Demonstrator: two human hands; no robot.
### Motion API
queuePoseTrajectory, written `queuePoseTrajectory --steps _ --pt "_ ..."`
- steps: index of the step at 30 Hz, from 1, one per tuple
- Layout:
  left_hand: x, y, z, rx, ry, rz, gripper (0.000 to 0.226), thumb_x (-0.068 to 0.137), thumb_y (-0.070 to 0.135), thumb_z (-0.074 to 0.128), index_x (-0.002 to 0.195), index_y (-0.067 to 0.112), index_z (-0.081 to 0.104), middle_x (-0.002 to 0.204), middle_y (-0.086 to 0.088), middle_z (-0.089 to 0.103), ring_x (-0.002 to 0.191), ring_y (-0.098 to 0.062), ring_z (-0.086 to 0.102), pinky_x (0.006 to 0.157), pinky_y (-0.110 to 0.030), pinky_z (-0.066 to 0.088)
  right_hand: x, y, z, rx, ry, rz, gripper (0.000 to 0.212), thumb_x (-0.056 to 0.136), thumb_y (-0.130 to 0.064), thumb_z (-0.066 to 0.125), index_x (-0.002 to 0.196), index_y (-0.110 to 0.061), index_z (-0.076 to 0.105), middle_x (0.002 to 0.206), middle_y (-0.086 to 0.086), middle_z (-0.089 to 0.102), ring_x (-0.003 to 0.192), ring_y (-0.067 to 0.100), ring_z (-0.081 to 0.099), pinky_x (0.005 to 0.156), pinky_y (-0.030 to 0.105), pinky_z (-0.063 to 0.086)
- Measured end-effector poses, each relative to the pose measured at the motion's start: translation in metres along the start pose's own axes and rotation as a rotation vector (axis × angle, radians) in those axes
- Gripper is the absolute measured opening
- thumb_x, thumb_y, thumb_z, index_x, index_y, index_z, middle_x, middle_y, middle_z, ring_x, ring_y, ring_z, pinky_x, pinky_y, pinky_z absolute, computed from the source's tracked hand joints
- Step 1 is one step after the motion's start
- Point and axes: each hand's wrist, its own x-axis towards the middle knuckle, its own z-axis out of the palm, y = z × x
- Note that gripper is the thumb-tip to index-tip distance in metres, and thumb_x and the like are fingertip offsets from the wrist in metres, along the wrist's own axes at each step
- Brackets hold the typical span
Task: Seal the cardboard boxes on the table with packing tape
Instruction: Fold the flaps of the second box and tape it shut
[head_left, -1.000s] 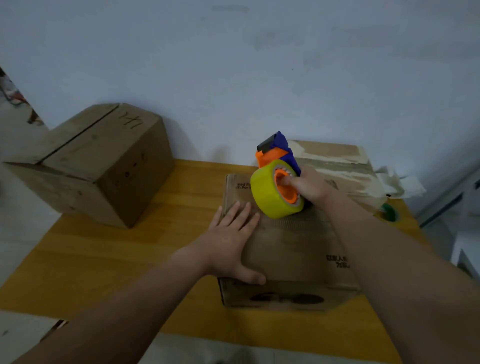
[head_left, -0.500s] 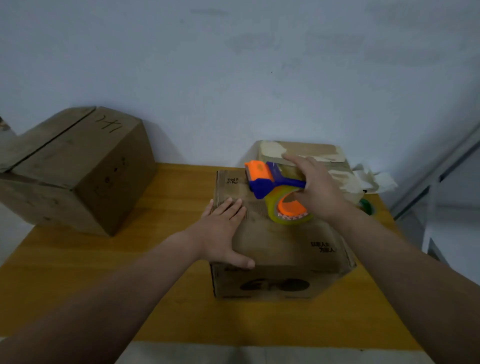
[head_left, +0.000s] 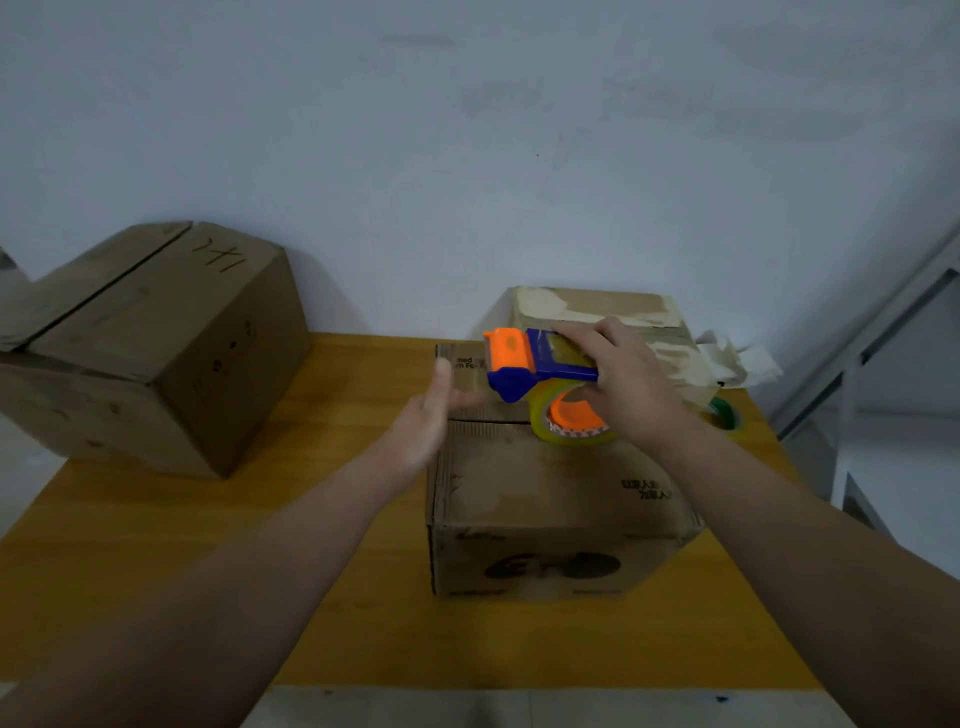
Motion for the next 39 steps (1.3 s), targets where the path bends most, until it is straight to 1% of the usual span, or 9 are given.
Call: queuePoseTrajectory --steps 3,6,9,14,17,20,26,30,39 --pt "0.001 0.02 0.003 -0.27 0.097 -0.109 0.071 0.088 0.071 0.011 0.079 0.034 0.07 0.102 0.01 0.065 0.111 -0.009 0.049 0.097 -0.034 0.022 0.001 -0.002 0.001 -0.02 -0.016 -0.003 0.072 0.073 -0.006 0.074 0.137 -0.025 0.046 0.112 0.004 0.051 0.102 0.023 0.045 0.08 0.027 0.033" --pt "0.005 0.031 0.003 -0.373 0.107 -0.164 0.035 0.094 0.051 0.045 0.084 0.025 0.066 0.109 0.0 0.067 0.105 -0.014 0.058 0.098 -0.035 0.036 -0.001 -0.003 -0.001 -0.053 -0.029 -0.022 0.076 0.074 -0.009 0.074 0.141 -0.025 0.042 0.123 0.004 0.05 0.109 0.024 0.043 0.085 0.027 0.032" --pt "0.009 0.038 -0.001 -0.339 0.146 -0.17 0.013 0.091 0.026 0.061 0.086 0.014 0.064 0.096 -0.007 0.068 0.087 -0.014 0.062 0.075 -0.027 0.052 -0.001 -0.003 -0.005 -0.151 -0.1 -0.093 0.082 0.078 -0.022 0.069 0.148 -0.033 0.027 0.128 0.001 0.048 0.106 0.019 0.038 0.087 0.029 0.029" --pt "0.005 0.043 -0.016 -0.117 0.137 -0.039 0.023 0.099 0.015 0.046 0.093 -0.002 0.06 0.072 -0.01 0.063 0.05 -0.003 0.06 0.049 -0.016 0.05 0.009 -0.012 -0.017 -0.113 -0.343 -0.124 0.083 0.079 -0.053 0.066 0.145 -0.052 0.015 0.112 0.003 0.037 0.091 0.016 0.038 0.078 0.033 0.042" --pt "-0.004 0.033 -0.028 -0.042 0.147 -0.022 0.024 0.098 0.016 0.048 0.089 -0.002 0.062 0.07 -0.008 0.062 0.054 -0.008 0.057 0.048 -0.014 0.047 0.013 -0.02 -0.025 -0.067 -0.426 -0.13 0.091 0.065 -0.075 0.055 0.144 -0.053 0.016 0.107 -0.003 0.033 0.085 0.013 0.041 0.071 0.028 0.04" --pt "-0.011 0.011 -0.054 -0.055 0.262 -0.087 0.025 0.097 0.019 0.052 0.082 0.002 0.062 0.071 -0.008 0.059 0.064 -0.015 0.053 0.055 -0.022 0.047 0.014 -0.007 -0.041 -0.182 -0.399 -0.16 0.083 0.07 -0.073 0.056 0.143 -0.05 0.024 0.103 -0.006 0.033 0.081 0.01 0.041 0.062 0.024 0.031" --pt "-0.015 -0.02 -0.062 -0.129 0.367 -0.212 0.023 0.097 0.022 0.051 0.081 0.007 0.057 0.071 -0.007 0.052 0.062 -0.017 0.047 0.055 -0.03 0.041 0.021 -0.006 -0.042 -0.467 -0.382 -0.217 0.07 0.078 -0.07 0.05 0.142 -0.045 0.035 0.114 0.0 0.044 0.096 0.017 0.046 0.069 0.03 0.036" --pt "-0.013 -0.024 -0.049 -0.124 0.44 -0.206 0.044 0.09 0.04 0.06 0.064 0.012 0.039 0.058 -0.005 0.037 0.056 -0.021 0.037 0.058 -0.038 0.037 0.03 -0.012 -0.037 -0.5 -0.417 -0.198 0.07 0.079 -0.071 0.048 0.142 -0.044 0.035 0.112 0.001 0.044 0.094 0.017 0.046 0.071 0.03 0.037" --pt "0.0 -0.04 -0.024 0.055 0.451 -0.229 0.06 0.086 0.043 0.064 0.053 0.017 0.021 0.051 -0.002 0.022 0.046 -0.018 0.021 0.053 -0.031 0.024 0.028 -0.015 -0.022 -0.551 -0.458 -0.188 0.067 0.081 -0.07 0.048 0.142 -0.045 0.035 0.111 0.002 0.045 0.098 0.02 0.045 0.072 0.03 0.027"
